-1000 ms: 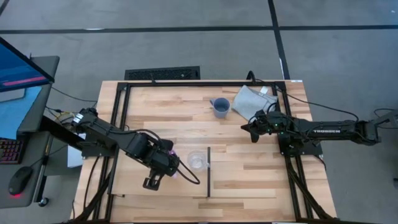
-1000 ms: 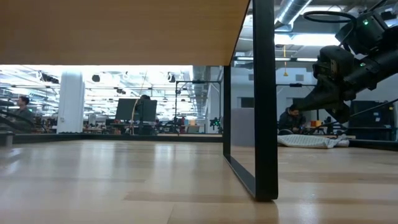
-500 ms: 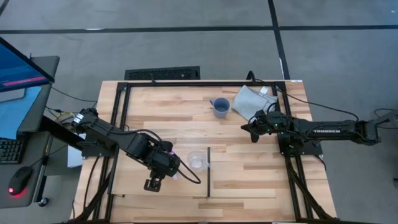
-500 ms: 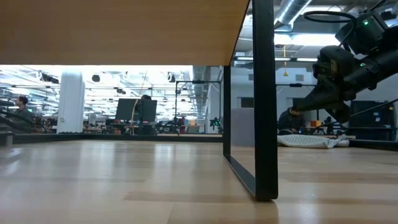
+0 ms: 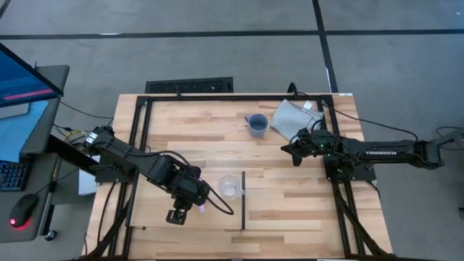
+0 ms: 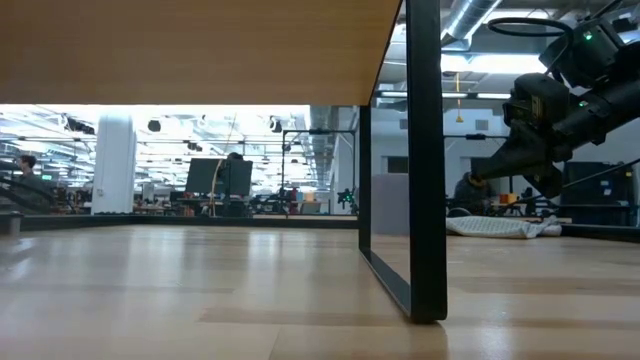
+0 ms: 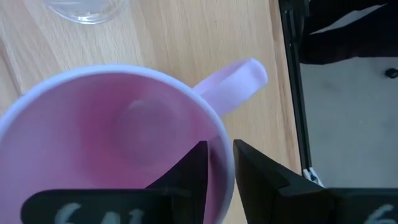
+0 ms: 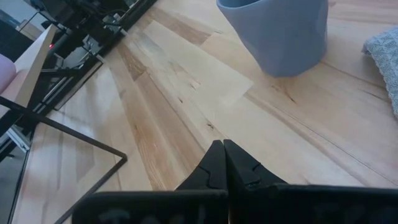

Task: Stack small to large cups/mugs on shelf
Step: Put the gray mug on the shelf

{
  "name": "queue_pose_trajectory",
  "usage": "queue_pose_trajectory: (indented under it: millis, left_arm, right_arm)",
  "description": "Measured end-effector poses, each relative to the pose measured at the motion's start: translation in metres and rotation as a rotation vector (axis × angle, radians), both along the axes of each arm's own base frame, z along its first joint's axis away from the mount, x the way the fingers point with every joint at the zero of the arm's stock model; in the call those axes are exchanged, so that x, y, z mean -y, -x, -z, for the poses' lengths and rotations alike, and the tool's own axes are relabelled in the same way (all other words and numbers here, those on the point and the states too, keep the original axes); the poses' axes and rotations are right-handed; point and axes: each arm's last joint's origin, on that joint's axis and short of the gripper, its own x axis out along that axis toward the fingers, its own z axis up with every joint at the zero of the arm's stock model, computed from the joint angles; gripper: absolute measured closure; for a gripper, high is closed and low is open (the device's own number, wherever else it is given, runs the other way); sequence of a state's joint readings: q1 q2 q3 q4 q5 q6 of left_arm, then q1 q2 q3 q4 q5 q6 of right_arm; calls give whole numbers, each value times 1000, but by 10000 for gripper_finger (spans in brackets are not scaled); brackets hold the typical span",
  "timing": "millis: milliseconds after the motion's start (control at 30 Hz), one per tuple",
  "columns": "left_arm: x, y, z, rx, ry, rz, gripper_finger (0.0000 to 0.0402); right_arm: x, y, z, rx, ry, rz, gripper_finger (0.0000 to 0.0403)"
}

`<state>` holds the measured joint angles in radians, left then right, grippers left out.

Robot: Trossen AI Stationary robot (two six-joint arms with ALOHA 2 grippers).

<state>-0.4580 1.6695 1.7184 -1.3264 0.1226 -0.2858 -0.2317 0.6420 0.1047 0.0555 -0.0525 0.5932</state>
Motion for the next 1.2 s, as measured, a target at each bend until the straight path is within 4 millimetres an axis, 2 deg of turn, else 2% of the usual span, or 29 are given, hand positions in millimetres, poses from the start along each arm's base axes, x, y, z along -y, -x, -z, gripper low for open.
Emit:
queue_pose_trajectory:
  millis: [467, 567, 800, 900, 1033, 1200]
  left_arm:
    - [0, 0, 0, 4, 2, 38, 330]
    - [0, 0, 0, 4, 2, 38, 306]
    - [0, 0, 0, 11, -9, 46, 202]
    - [-1, 0, 0, 28, -40, 52, 170]
    - [-1, 0, 0, 23, -35, 60, 149]
    - [-1, 1, 0, 10, -20, 90, 145]
  right_arm:
    - [0, 0, 0, -1, 6, -3, 400]
    - [0, 0, 0, -2, 16, -8, 400]
    - [0, 0, 0, -3, 22, -12, 400]
    - [0, 0, 0, -4, 22, -12, 400]
    - [0, 0, 0, -4, 22, -12, 400]
    - [0, 0, 0, -3, 22, -12, 400]
